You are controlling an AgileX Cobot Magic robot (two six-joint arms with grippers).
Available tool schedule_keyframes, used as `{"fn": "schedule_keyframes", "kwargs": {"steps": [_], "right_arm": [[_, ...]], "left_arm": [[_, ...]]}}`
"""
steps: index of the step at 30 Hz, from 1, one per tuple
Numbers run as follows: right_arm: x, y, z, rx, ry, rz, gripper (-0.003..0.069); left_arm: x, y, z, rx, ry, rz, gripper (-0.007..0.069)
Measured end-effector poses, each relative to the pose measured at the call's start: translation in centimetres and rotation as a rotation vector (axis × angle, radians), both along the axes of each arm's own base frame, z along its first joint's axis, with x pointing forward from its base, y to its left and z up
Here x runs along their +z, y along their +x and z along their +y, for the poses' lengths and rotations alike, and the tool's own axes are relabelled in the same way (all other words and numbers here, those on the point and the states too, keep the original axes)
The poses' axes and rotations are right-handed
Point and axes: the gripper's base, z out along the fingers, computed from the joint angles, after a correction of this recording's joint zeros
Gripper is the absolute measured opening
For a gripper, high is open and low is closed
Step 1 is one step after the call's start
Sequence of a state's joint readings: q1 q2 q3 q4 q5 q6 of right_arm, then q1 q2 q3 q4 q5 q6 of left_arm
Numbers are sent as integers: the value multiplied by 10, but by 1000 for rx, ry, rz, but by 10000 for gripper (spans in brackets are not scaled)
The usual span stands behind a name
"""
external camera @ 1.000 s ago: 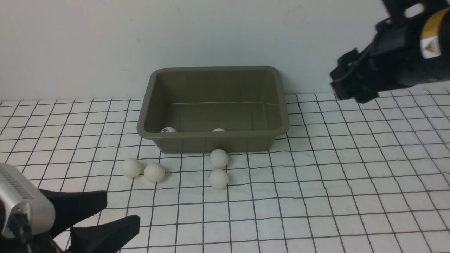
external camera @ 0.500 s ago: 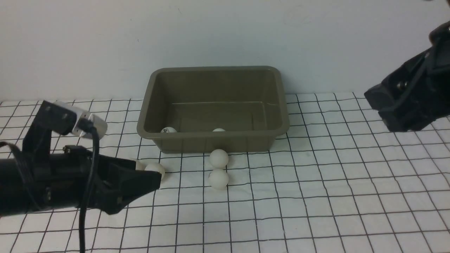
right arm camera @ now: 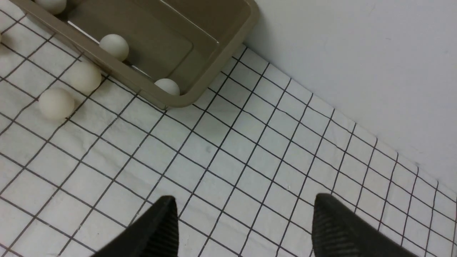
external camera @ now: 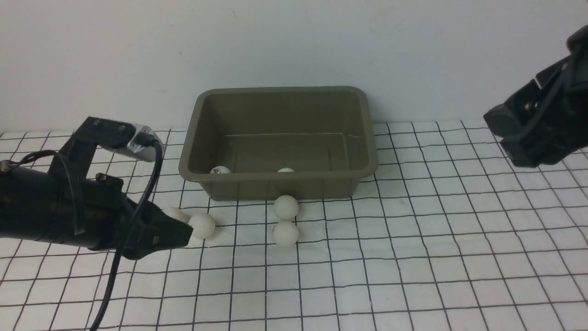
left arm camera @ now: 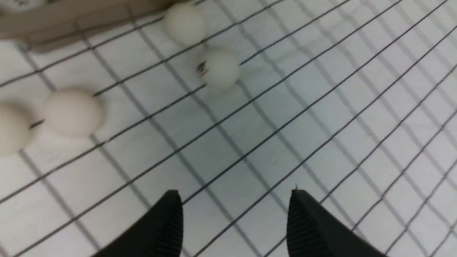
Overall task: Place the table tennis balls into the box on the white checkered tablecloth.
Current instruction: 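Reach for and grasp a ping pong ball on the table beside the basket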
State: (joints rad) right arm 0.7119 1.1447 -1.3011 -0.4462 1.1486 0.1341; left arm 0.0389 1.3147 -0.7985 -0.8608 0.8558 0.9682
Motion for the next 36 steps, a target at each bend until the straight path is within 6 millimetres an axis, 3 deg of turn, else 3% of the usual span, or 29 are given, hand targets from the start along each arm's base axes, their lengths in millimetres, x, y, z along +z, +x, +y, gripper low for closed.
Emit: {"fn": "schedule_keyframes", "kwargs": {"steps": [5,8,15,22,29,36], "right_arm": [[1,1,-2,-9,-21,-24,459],[2,2,-1,-4,-20,-35,459],[3,3,-1,-1,-13,-50,459],[3,3,-1,-1,-13,-50,459],[3,3,-1,0,-13,-50,459],[3,3,-1,0,-13,-50,459]], "left_arm": [[-6,-3,-1,-11,127,39,363],[-7,-3,-17,-62,174,5,363],[-2,-6,-69,-120,106,-107,371],[-11,7,-105,-181,62,-59,499],[-23,27,-112,-74,47,-83,510],[-52,54,-122,-14,54,-13,510]]}}
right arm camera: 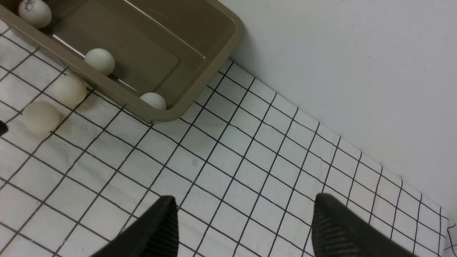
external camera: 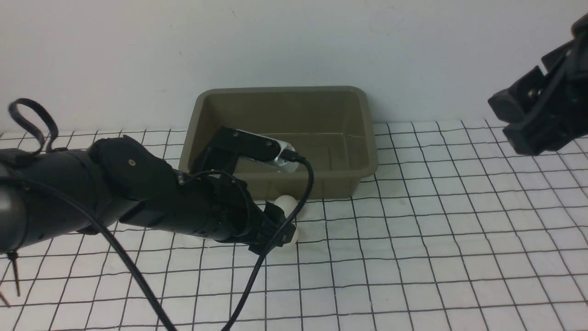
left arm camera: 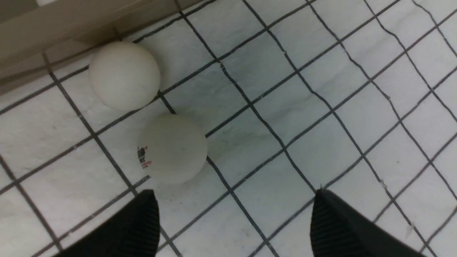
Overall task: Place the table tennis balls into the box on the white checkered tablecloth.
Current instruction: 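Reach for and grasp a ping pong ball on the table beside the basket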
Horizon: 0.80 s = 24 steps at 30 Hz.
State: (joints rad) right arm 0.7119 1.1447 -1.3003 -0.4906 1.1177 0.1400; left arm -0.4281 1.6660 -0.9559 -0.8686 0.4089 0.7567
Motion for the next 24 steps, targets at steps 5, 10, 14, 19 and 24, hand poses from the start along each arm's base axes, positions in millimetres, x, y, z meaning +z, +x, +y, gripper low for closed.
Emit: {"fn": "schedule_keyframes", "kwargs": {"steps": [5,10,14,19,24], "right_arm": [[0,0,0,0,0,0,459],[0,0,0,0,-1,-1,459],[0,0,0,0,-1,-1,459],[0,0,0,0,0,-1,459],[0,0,0,2,-1,-2,459]], "left_arm": [[-17,18,-7,13,17,21,510],[-36,34,-13,31,36,36,510],[-47,39,-15,35,45,57,510],[-57,41,-15,44,58,74,487],[-59,46,-13,91,62,35,318]]}}
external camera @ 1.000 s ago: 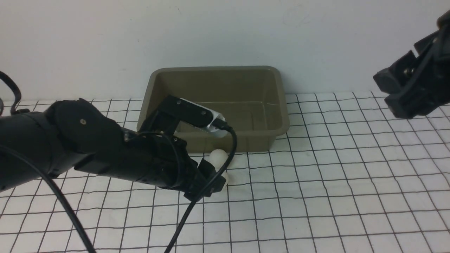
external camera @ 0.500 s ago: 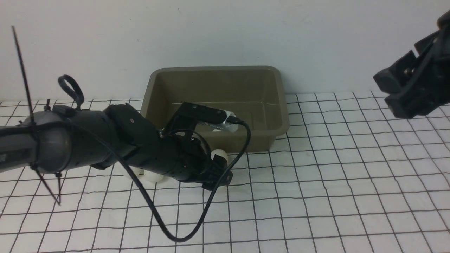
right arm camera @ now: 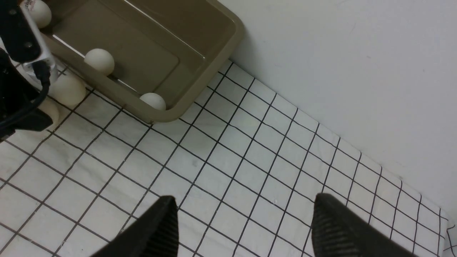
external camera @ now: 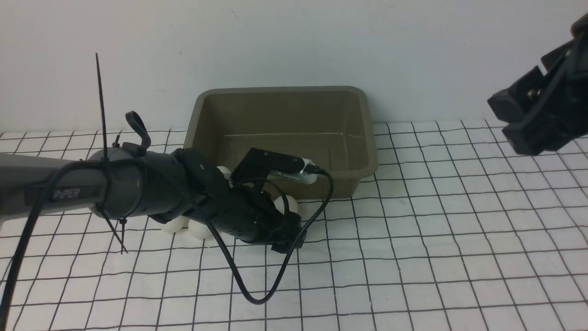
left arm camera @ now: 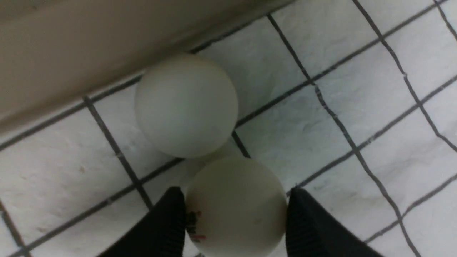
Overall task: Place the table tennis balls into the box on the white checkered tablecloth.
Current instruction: 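Reach for and grasp a ping pong ball on the table beside the basket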
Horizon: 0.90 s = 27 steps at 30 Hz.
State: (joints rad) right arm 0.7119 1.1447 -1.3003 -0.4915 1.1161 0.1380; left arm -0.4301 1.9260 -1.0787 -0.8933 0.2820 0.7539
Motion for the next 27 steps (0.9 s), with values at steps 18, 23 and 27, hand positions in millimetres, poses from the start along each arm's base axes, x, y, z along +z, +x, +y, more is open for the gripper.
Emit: {"fn": "schedule_keyframes", "kwargs": {"steps": [18,23,27], "right_arm": [[2,1,1,13,8,-31,459],[3,2,2,17,10,-41,459],[3,2,2,19,11,-43,459]], "left_arm": [[11,-26,-10,-202,-75,191,322],[40,-36,-11,-280,-119,154,322],[70,-36,-10,-270,-165,7,322]]}}
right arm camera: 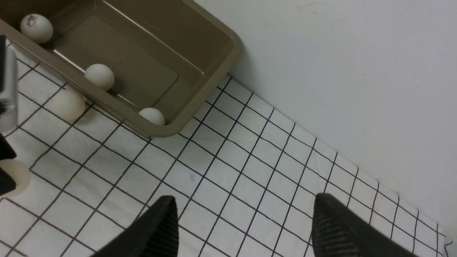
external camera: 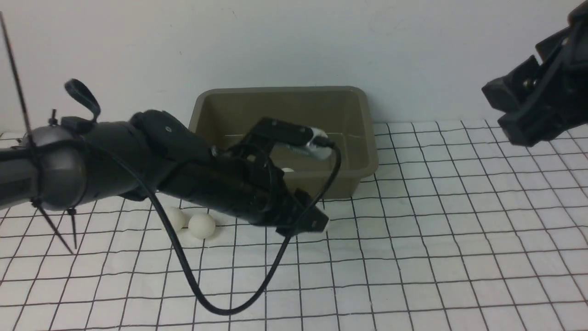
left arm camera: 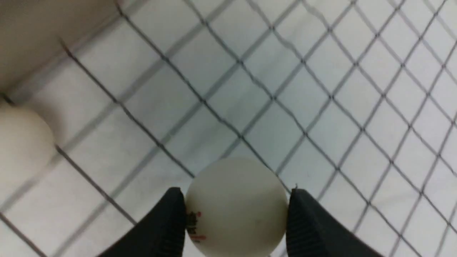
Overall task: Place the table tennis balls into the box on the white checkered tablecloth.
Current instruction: 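Reach for and grasp a ping pong ball on the table beside the basket, then drop the ball into the bin, then reach for and grasp a ping pong ball on the table beside the basket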
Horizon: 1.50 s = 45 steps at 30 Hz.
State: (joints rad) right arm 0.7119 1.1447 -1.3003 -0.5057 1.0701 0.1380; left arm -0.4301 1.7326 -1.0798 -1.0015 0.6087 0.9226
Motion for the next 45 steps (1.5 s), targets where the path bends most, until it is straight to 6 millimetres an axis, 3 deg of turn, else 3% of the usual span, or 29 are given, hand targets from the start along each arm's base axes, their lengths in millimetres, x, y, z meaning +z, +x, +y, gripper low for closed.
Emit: {"fn": "schedule_keyframes", "kwargs": {"steps": [4,10,14,17,20,22,27,29,32,35,41,45], "right_arm": [[0,0,0,0,0,1,459],[-1,0,0,-1,7,8,459],[-1,-1,0,-3,10,19,459],[-2,-2,0,-4,14,33,459],[-3,-2,1,-2,21,40,459],[-3,-2,1,-2,22,42,459],[-3,-2,1,-5,20,48,459],[-3,-2,1,-5,19,49,459],[-3,-3,1,-5,20,50,459],[-3,-3,1,-5,20,50,459],[-3,-3,1,-7,23,50,459],[-3,-3,1,-10,26,51,459]], "left_arm": [[23,10,5,76,-7,-195,322],[30,41,20,210,23,-313,322],[20,76,36,257,77,-367,322],[6,97,39,183,129,-403,322],[-6,105,34,103,140,-397,325],[-11,110,29,51,128,-384,382],[-8,111,27,68,94,-352,535],[0,111,29,86,91,-356,551],[8,109,31,85,98,-370,539],[36,99,36,50,131,-432,475],[69,84,44,-13,214,-534,404],[79,77,51,-31,302,-542,369]]}}
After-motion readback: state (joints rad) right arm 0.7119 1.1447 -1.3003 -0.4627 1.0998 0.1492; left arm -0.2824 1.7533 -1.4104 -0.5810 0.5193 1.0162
